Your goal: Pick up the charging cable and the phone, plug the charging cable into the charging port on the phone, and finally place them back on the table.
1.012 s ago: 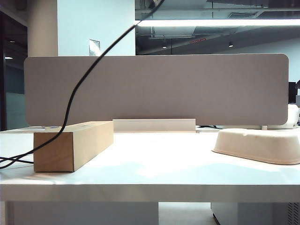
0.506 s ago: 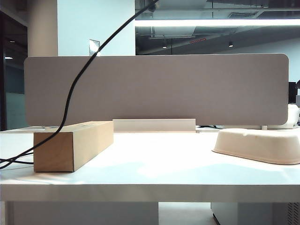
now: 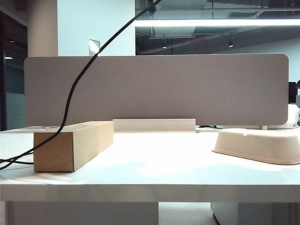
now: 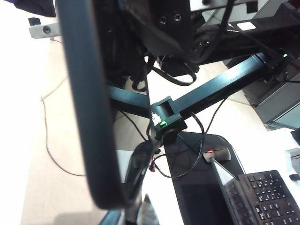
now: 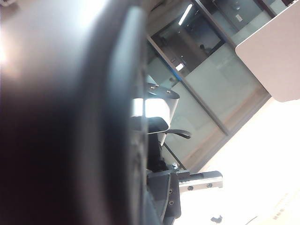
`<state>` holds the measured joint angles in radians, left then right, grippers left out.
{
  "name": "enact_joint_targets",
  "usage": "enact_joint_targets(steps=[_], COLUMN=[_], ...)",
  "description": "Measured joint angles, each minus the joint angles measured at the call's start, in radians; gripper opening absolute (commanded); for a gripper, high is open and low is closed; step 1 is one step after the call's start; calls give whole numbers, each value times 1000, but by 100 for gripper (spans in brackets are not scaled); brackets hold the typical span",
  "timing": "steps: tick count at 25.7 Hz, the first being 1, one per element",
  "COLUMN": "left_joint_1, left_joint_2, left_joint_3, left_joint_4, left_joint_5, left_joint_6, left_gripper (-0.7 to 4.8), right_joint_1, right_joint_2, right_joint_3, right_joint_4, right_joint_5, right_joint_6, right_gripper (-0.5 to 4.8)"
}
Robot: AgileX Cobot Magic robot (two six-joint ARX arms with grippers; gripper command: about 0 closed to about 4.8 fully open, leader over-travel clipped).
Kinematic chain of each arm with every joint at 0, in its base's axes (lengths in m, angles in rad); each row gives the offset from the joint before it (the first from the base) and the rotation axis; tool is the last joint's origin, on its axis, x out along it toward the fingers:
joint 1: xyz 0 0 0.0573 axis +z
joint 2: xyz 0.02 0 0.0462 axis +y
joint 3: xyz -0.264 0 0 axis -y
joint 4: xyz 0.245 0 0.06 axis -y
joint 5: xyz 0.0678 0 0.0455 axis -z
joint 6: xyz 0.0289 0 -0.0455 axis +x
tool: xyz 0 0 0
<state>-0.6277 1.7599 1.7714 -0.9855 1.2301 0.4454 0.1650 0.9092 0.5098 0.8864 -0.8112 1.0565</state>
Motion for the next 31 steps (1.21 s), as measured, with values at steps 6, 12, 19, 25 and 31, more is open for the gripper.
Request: enact_joint_targets(steps=[6,12,19,25,31], left_joint_1=[0,2,0,7,62], left_joint_2=[2,7,2,1,-13], left_joint_3=[-1,-2,3,3,3], left_joint_4=[79,92,-2,-106,-211], left_joint_5=[-9,-32,-273,-379,-648], left_joint_6=[-136,-151,-118,-80,-79], left_gripper=[-6,2,131,130,45], right_joint_1=[-2,-2,9,6,6], right_joint_2=[-1,-3,6,6,84], right_joint_3=[10,11,-7,-3,-3], right_joint_4=[-53,-101,-236,-317,-516], right_joint_5=[1,16,33,143,374], right_joint_6=[-71,-127,-195,-277,-320], right_gripper=[-9,-9,-9,-9,-9])
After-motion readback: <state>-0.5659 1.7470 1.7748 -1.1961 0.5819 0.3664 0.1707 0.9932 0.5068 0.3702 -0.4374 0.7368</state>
